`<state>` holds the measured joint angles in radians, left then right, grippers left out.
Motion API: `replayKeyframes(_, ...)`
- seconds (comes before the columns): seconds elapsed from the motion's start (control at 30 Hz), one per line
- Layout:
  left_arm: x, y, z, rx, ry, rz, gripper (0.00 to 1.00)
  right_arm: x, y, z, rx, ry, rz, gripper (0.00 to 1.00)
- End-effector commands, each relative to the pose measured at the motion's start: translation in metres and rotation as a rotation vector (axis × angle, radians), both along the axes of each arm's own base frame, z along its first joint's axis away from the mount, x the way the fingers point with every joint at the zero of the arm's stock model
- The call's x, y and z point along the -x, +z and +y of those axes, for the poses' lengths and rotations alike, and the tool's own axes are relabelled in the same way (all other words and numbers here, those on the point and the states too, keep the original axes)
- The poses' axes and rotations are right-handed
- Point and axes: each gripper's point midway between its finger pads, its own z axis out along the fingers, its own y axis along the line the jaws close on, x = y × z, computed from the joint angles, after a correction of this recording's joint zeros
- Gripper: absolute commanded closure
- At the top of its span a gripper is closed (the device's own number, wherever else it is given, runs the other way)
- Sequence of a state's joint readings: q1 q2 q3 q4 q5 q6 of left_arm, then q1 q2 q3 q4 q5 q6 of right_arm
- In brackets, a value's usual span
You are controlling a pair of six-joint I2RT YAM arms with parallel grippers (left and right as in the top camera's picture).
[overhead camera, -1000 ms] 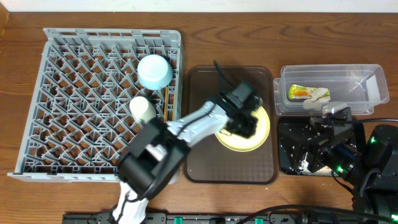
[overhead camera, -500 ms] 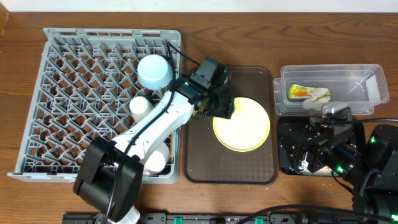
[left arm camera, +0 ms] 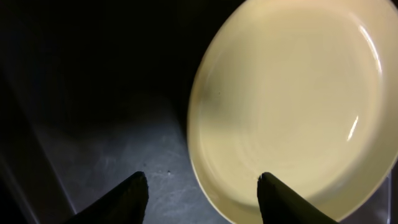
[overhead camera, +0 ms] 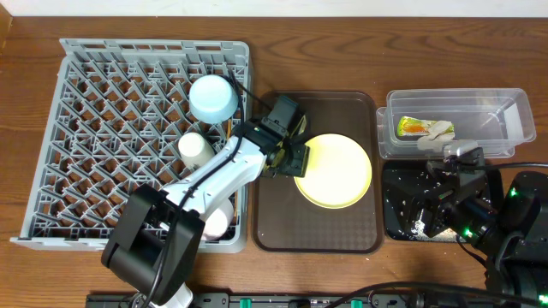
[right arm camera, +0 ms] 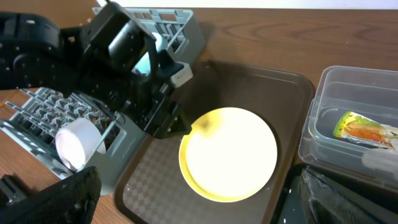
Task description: Sort waste into correct bins and load items into the dishwasher
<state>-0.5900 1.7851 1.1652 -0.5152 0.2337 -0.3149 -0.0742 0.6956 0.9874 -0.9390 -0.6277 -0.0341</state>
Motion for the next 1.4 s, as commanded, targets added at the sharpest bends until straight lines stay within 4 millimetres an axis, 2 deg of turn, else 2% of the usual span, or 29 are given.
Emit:
replayKeyframes(0.0, 0.005, -0.019, 0.004, -0.012, 0.039, 0.018, 0.42, 0.001, 0.005, 0.002, 0.008, 0.012, -0.018, 0.01)
replayKeyframes(0.1, 0.005, -0.026, 0.000, 0.014, 0.051, -0.004, 0.42, 0.001, 0.005, 0.002, 0.009, 0.012, -0.018, 0.01)
replayKeyframes(0.23, 0.002, -0.033, -0.010, 0.045, 0.033, -0.048, 0.48, 0.001, 0.005, 0.002, 0.009, 0.012, -0.018, 0.01)
replayKeyframes(0.43, -0.009, -0.040, -0.009, 0.013, 0.052, -0.097, 0.55, 0.001, 0.005, 0.002, 0.009, 0.012, -0.018, 0.01)
replayKeyframes(0.67, -0.007, -0.070, -0.007, -0.007, 0.100, -0.036, 0.57, 0.001, 0.005, 0.002, 0.008, 0.012, -0.018, 0.01)
replayKeyframes(0.73, -0.003, -0.081, -0.005, -0.022, 0.118, -0.005, 0.61, 0.001, 0.005, 0.002, 0.009, 0.012, -0.018, 0.01)
replayKeyframes(0.77, 0.000, -0.088, -0.004, -0.033, 0.116, 0.009, 0.63, 0.001, 0.005, 0.002, 0.008, 0.012, -0.018, 0.01)
replayKeyframes(0.8, 0.003, -0.095, -0.003, -0.045, 0.114, 0.024, 0.69, 0.001, 0.005, 0.002, 0.009, 0.012, -0.018, 0.01)
replayKeyframes(0.87, 0.007, -0.104, -0.001, -0.061, 0.111, 0.043, 0.92, 0.001, 0.005, 0.002, 0.008, 0.012, -0.018, 0.01)
replayKeyframes(0.93, 0.010, -0.107, -0.001, -0.063, 0.108, 0.057, 0.92, 0.001, 0.005, 0.002, 0.008, 0.012, -0.018, 0.01)
replayKeyframes(1.1, 0.009, -0.100, -0.003, -0.049, 0.106, 0.050, 0.92, 0.001, 0.005, 0.002, 0.009, 0.012, -0.018, 0.01)
replayKeyframes(1.2, 0.006, -0.089, -0.001, -0.042, 0.114, 0.041, 0.93, 0.001, 0.005, 0.002, 0.009, 0.012, -0.018, 0.01)
replayKeyframes(1.3, -0.002, -0.066, 0.007, -0.028, 0.141, 0.025, 0.92, 0.001, 0.005, 0.002, 0.009, 0.012, -0.018, 0.01)
replayKeyframes(1.37, -0.008, -0.044, 0.014, -0.010, 0.164, 0.001, 0.93, 0.001, 0.005, 0.002, 0.009, 0.012, -0.018, 0.01)
